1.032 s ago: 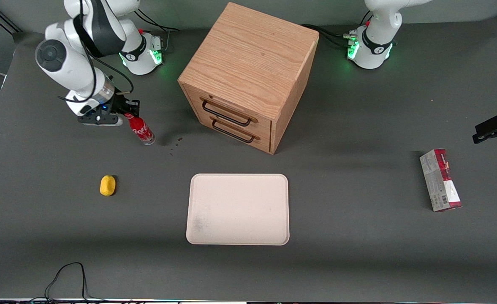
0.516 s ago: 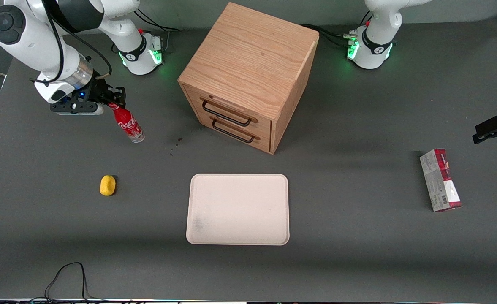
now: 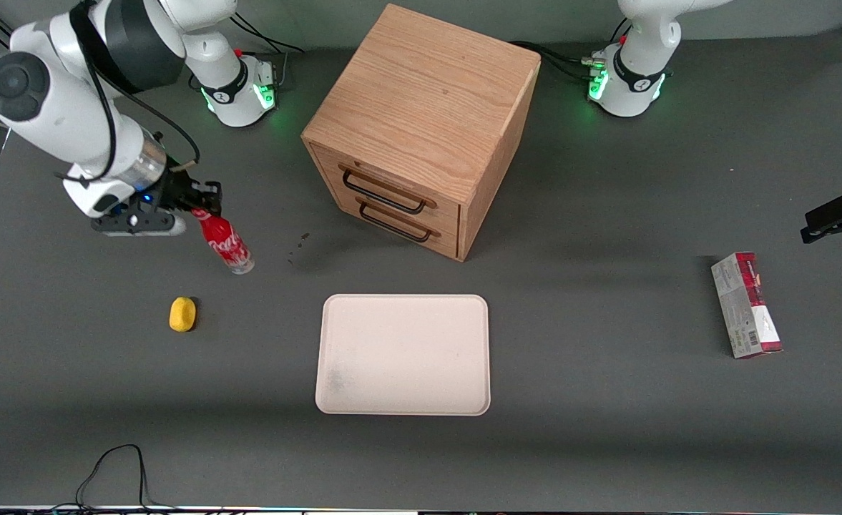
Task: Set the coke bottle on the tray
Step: 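Lift the bottle and carry it with the right gripper to the tray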
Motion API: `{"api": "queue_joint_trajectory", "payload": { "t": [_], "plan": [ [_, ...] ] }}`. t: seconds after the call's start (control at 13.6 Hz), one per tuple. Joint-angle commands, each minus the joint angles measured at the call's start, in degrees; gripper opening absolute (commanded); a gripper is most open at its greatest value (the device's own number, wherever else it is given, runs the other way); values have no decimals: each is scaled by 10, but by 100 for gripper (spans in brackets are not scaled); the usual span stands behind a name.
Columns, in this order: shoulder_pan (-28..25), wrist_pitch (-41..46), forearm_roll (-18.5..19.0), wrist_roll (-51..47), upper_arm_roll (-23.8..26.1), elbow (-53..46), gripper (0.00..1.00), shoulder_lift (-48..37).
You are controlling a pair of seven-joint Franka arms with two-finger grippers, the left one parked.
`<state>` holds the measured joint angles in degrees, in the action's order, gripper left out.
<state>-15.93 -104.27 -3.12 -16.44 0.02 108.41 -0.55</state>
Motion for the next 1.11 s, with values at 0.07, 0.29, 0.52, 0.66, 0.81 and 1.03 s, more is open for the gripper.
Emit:
{"api": "queue_joint_trajectory", "payload": {
  "t": [0.07, 0.29, 0.52, 0.66, 0.81, 1.03],
  "plan": [
    [-40, 47, 1, -26, -1, -206, 0, 163],
    [-81, 63, 7, -56, -1, -322, 0, 261],
    [-123, 95, 8, -75, -1, -433, 0, 352],
    [-127, 100, 7, -70, -1, -479, 0, 395],
    [-126, 90, 7, -63, 1, -491, 0, 420],
    [-115, 71, 7, -26, -1, -491, 0, 446]
  ]
}}
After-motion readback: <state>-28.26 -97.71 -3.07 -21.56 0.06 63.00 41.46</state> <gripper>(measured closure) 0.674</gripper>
